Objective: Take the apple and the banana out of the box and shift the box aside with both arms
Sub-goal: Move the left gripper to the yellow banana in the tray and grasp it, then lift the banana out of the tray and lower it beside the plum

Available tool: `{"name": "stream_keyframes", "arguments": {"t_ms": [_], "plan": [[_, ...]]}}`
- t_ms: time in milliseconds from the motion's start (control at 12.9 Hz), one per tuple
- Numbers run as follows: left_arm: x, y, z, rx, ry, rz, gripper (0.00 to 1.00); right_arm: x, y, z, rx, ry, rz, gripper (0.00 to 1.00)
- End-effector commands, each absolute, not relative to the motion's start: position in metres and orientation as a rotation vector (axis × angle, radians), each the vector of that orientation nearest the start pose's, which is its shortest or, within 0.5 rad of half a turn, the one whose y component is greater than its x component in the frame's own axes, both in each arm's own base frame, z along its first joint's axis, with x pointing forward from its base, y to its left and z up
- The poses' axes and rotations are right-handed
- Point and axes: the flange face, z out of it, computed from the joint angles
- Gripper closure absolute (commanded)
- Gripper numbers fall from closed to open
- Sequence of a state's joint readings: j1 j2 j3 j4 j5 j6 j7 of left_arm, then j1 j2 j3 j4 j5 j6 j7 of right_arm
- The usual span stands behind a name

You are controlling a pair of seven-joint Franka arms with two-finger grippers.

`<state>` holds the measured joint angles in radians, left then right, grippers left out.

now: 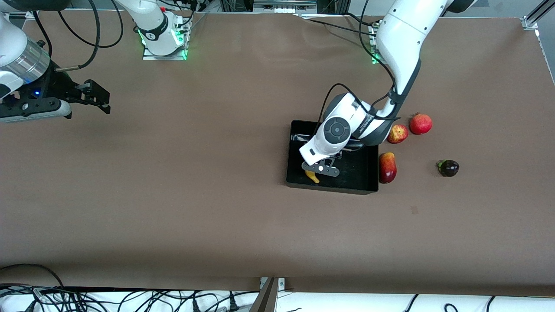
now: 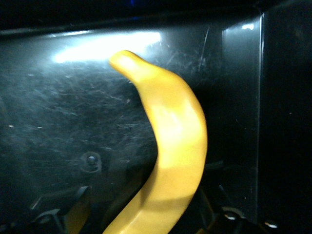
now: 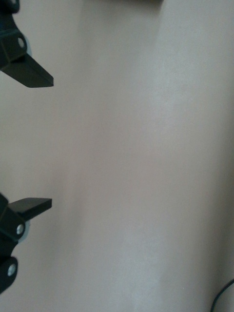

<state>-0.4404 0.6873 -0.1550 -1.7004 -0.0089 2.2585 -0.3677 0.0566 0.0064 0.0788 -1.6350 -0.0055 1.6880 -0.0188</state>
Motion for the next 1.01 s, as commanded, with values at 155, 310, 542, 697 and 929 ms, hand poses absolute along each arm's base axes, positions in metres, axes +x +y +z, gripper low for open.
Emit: {"name": "stream_keyframes", "arguments": {"t_ms": [155,310,542,697,929], "plan": [[0.546,-0.373,0.186,-3.148,0.319,0.268,1.00,0.561,0.079,0.606,-3.130,-0.246,-0.080,0.00],[0.550,-0.371,0.199,-3.151,0.283,0.266,1.00,0.561,0.079,0.606,-3.130,-0.246,-0.080,0.00],[0.579,-0.341,0.278,-3.163,0.212,0.211,1.00,0.562,0.079,0.606,-3.130,-0.246,-0.080,0.00],[0.603,-0.307,0.332,-3.158,0.145,0.273,1.00,0.562,0.081,0.606,-3.129,-0.253,-0.080,0.00],[0.634,-0.223,0.361,-3.105,0.274,0.420,1.00,0.562,0.098,0.606,-3.121,-0.317,-0.106,0.00]]}}
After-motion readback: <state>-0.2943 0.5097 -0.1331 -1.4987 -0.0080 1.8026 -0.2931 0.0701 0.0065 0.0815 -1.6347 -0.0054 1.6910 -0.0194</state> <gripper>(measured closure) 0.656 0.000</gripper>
